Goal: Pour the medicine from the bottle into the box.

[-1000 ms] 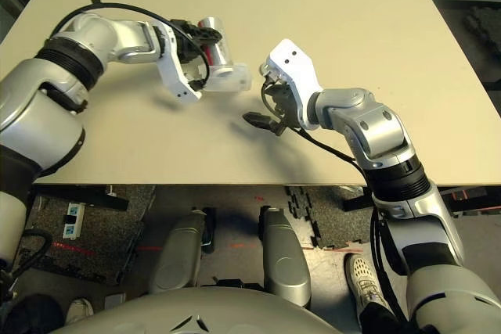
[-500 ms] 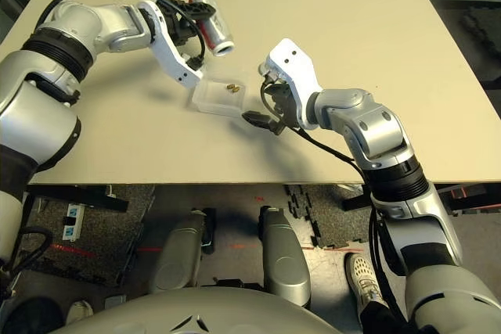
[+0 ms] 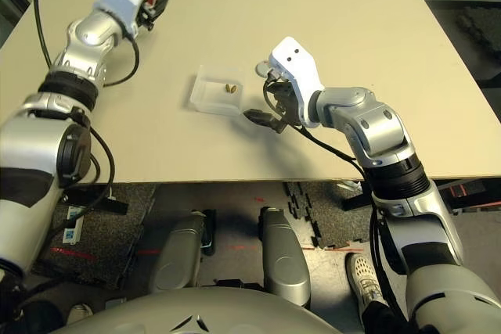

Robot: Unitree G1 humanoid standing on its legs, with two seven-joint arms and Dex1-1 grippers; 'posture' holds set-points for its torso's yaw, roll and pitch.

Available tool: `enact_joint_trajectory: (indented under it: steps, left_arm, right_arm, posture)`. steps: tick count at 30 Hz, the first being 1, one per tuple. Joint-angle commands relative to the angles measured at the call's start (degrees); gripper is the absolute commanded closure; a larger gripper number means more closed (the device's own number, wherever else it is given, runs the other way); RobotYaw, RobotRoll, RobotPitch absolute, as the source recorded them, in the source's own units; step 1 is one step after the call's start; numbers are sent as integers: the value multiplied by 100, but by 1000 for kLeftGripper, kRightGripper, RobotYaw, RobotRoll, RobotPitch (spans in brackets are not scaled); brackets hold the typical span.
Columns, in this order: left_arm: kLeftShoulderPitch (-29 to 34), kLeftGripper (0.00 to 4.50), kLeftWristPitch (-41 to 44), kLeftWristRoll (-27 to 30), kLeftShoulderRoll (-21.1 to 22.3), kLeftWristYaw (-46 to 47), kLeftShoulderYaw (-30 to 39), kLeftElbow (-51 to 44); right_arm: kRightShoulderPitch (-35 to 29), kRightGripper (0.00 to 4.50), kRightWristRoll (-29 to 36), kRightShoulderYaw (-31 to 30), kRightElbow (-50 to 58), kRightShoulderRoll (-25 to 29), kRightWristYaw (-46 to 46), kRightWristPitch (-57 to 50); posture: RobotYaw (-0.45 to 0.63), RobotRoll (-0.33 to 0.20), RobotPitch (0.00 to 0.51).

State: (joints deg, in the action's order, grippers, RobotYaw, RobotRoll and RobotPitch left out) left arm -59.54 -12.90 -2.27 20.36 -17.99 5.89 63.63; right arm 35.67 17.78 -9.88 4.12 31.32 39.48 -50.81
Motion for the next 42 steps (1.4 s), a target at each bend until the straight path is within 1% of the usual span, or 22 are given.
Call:
enact_joint_trajectory:
  steps: [1, 4, 7, 9, 12, 14, 17, 22, 29, 34, 35, 40, 42]
  left_arm:
    - [530, 2145, 293, 246, -252, 106, 99, -522]
    - [823, 2145, 564, 377, -380, 148, 168, -820]
    - [992, 2145, 791, 527, -452, 196, 270, -837]
    - [1043, 2145, 884, 591, -469, 188, 302, -835]
    - [1061, 2145, 1010, 708, -475, 187, 391, -770]
    - [1059, 2145, 1050, 732, -468, 186, 399, -754]
    - [1055, 2145, 1098, 738, -461, 196, 399, -721]
    - [1084, 2145, 1099, 712, -481, 169, 390, -740]
    - [1176, 2145, 879, 600, -493, 60, 243, -885]
    - [1300, 296, 870, 654, -477, -6, 209, -1076]
    - [1326, 23, 877, 668, -470, -13, 208, -1115]
    - [1613, 23, 953, 764, -434, -18, 272, -1558]
    - [1843, 23, 1061, 828, -417, -27, 315, -1930]
  right_arm:
    - [196, 0, -97, 292, -345, -16, -175, 148]
    - [335, 0, -171, 553, -660, -128, -479, 303]
    - [504, 0, -311, 935, -1183, -496, -1136, 643]
    - [540, 0, -365, 1083, -1361, -672, -1390, 782]
    - [614, 0, -459, 1433, -1756, -1005, -2021, 1088]
    - [634, 0, -534, 1562, -1958, -1100, -2284, 1273]
    - [614, 0, -598, 1643, -2152, -1141, -2428, 1505]
    - [585, 0, -604, 1668, -2182, -1164, -2457, 1610]
    - [572, 0, -580, 1695, -2163, -1147, -2460, 1609]
    - [567, 0, -550, 1736, -2089, -1112, -2444, 1535]
    - [561, 0, -550, 1740, -2074, -1101, -2432, 1514]
    - [427, 0, -504, 1845, -1877, -1020, -2366, 1350]
    - [341, 0, -483, 1871, -1718, -964, -2346, 1268]
  posture:
    - [83, 0, 164]
    - [81, 0, 166]
    - [79, 0, 166]
    - [79, 0, 166]
    - [78, 0, 166]
    - [78, 0, 167]
    - [81, 0, 169]
    - [79, 0, 173]
    - [79, 0, 178]
    - [79, 0, 181]
    - [80, 0, 181]
    - [95, 0, 183]
    - [100, 0, 183]
